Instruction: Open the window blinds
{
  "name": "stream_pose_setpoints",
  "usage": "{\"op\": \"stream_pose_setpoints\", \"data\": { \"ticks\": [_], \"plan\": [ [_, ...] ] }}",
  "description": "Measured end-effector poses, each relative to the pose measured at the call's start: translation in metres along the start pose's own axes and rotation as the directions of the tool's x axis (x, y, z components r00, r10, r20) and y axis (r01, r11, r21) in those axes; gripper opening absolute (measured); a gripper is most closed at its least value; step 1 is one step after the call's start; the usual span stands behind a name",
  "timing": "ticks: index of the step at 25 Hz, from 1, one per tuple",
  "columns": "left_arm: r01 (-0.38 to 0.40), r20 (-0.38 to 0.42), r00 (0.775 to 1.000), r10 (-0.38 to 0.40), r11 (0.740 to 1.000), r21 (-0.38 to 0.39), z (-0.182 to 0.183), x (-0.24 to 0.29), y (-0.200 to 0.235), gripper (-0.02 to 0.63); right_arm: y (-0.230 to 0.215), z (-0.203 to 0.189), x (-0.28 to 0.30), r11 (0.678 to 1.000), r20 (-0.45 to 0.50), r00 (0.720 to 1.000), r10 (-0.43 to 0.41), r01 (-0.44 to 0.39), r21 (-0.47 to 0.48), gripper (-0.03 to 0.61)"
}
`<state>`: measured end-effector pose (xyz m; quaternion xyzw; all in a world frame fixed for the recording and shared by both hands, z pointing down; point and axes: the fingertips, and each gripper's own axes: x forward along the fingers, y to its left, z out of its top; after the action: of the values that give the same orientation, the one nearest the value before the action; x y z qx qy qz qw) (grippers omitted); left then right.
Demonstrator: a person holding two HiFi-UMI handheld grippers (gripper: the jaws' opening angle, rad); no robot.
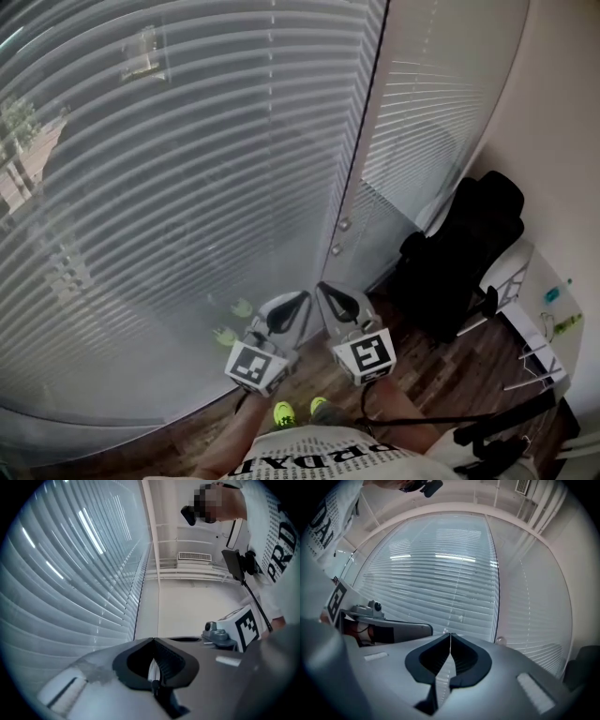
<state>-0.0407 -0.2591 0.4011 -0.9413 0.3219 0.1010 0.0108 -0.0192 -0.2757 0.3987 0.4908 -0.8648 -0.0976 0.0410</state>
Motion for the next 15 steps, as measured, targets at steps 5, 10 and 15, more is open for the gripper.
{"op": "stream_pose_setpoints", "data": {
  "ticks": [5, 10, 15],
  "plan": [
    [-0.012, -0.006, 1.0, 0.012, 1.0, 0.016, -0.009, 0.025, 0.009, -0.008, -0.026, -0.012, 0.01, 1.0, 0.006, 1.0, 0.002, -0.002, -0.01, 0.014],
    [-0.05, -0.015, 0.999, 0.051, 0.999, 0.02, -0.012, 0.058, 0.02, -0.008, -0.054, -0.013, 0.027, 0.999, 0.012, 0.999, 0.041, -0.041, -0.032, 0.031],
    [-0.1, 0.003, 0.995, 0.1, 0.994, 0.035, -0.022, 0.083, 0.029, -0.008, -0.076, -0.025, 0.037, 0.996, 0.024, 0.996, 0.081, -0.08, -0.031, 0.049]
  ]
}}
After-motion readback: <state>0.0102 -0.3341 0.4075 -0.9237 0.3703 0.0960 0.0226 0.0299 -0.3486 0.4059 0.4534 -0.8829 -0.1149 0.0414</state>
